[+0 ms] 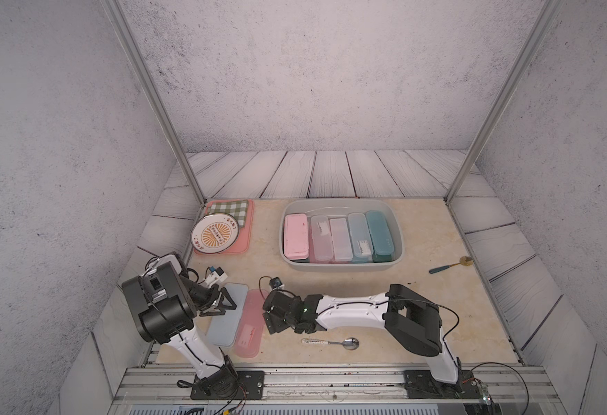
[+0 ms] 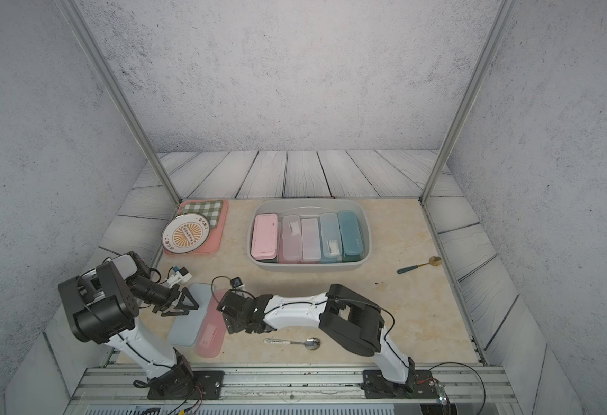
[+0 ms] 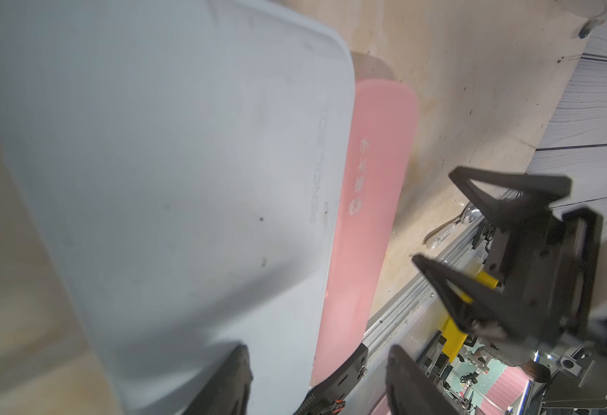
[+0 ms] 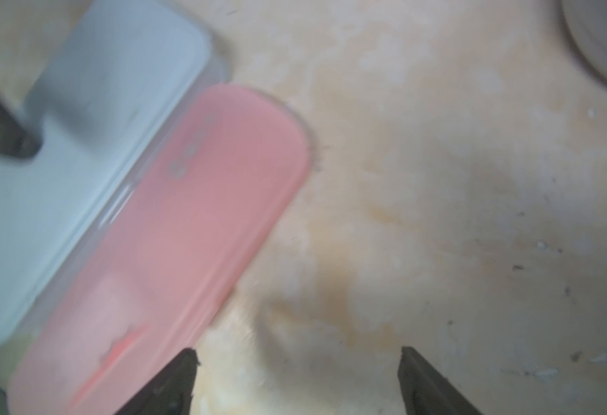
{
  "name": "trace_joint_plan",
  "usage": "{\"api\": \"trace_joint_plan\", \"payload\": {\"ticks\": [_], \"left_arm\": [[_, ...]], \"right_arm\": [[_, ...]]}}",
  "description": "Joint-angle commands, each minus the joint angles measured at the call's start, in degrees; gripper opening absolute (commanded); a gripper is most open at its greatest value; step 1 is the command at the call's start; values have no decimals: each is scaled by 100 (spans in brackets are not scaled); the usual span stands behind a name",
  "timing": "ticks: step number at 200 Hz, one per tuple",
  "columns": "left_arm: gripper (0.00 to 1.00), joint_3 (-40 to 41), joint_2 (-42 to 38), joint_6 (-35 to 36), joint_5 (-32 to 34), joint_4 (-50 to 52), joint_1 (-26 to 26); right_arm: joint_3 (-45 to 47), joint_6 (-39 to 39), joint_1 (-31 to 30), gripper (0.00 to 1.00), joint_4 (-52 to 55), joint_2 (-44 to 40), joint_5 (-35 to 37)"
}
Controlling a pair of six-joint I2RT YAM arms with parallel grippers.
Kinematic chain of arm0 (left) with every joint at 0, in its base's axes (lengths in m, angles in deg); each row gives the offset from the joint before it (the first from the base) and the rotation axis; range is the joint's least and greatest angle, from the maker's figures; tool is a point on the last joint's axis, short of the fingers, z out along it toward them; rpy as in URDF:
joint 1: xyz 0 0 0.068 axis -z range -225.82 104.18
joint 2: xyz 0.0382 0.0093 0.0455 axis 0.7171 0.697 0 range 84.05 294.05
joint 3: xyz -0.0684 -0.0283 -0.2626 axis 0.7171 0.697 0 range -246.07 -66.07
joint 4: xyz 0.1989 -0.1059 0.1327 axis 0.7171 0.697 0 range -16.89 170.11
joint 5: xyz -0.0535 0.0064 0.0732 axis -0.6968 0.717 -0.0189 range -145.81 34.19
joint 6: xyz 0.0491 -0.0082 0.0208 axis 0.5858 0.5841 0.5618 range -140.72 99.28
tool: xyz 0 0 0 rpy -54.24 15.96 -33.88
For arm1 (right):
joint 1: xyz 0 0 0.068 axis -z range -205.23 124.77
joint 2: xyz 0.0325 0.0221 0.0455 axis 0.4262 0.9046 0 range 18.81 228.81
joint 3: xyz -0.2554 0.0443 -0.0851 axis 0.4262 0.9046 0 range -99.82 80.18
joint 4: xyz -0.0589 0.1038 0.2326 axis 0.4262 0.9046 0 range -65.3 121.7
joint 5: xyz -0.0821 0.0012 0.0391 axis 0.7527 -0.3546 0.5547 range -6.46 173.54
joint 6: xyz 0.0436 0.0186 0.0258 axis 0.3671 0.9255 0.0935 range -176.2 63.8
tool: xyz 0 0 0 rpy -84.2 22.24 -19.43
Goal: Put the pencil case into the storage box
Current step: Adjust the pencil case at the center of the board.
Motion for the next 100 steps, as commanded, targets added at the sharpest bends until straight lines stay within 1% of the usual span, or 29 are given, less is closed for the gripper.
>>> {"api": "trace_joint_plan", "payload": {"ticks": [1, 12, 29, 42, 58, 62, 64, 87, 93, 100], "left_arm": [[63, -264, -4, 82, 90, -121, -181], [65, -544, -116, 81, 117, -5, -317], [72, -933, -484, 83, 308, 229, -437], [79, -1179, -886, 90, 502, 430, -446], [86, -1562, -1412, 98, 743, 660, -439], [91, -1688, -1525, 102, 807, 712, -437], [92, -1752, -1581, 104, 837, 731, -439], [96, -2452, -1998, 34, 1236, 941, -441], [100, -2555, -2095, 42, 1303, 979, -437], [100, -2667, -2194, 75, 1338, 1041, -443]], "right_arm": [[-395, -1403, -348, 97, 493, -14, 927], [-344, -1596, -371, 99, 138, 15, 751], [-338, -1827, -370, 99, -314, 73, 648], [-411, -2009, -370, 99, -591, 143, 493], [-568, -2189, -369, 99, -898, 328, 271], [-612, -2232, -366, 99, -977, 394, 236], [-635, -2255, -366, 99, -1022, 423, 219], [-902, -2541, -370, 99, -1390, 776, 3], [-963, -2609, -370, 99, -1459, 852, -58], [-1018, -2686, -366, 99, -1533, 931, -159]]}}
